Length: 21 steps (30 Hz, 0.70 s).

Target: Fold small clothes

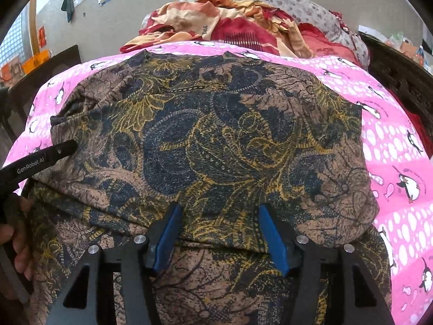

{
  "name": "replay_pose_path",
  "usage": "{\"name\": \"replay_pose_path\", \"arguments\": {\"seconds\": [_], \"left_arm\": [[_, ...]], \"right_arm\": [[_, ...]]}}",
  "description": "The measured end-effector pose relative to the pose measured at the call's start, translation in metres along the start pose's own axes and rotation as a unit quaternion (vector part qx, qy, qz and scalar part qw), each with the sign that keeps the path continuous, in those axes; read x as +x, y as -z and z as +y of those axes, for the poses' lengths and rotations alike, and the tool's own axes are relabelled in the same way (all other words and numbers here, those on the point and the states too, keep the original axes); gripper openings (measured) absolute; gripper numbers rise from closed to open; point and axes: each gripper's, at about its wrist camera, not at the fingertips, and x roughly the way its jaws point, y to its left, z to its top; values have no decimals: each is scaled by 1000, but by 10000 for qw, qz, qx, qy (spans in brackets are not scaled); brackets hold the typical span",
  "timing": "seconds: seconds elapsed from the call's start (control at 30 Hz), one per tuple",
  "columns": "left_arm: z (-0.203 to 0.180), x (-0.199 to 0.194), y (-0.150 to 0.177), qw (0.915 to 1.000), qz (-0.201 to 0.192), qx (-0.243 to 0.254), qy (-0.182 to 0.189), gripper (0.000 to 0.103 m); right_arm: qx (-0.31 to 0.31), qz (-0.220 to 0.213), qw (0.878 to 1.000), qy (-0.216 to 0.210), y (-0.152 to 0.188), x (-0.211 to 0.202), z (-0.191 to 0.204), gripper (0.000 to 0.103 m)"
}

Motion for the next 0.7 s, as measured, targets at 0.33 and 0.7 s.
{"name": "replay_pose_path", "arguments": {"seconds": [0.33, 0.7], "left_arm": [[-3, -1, 1, 10000, 3, 41, -26, 64], [-1, 15, -7, 9986, 513, -129, -29, 102]], "right_arm": [[31, 8, 10000, -42, -6, 6, -1, 58], [-9, -3, 10000, -14, -7, 4, -1, 59]]}}
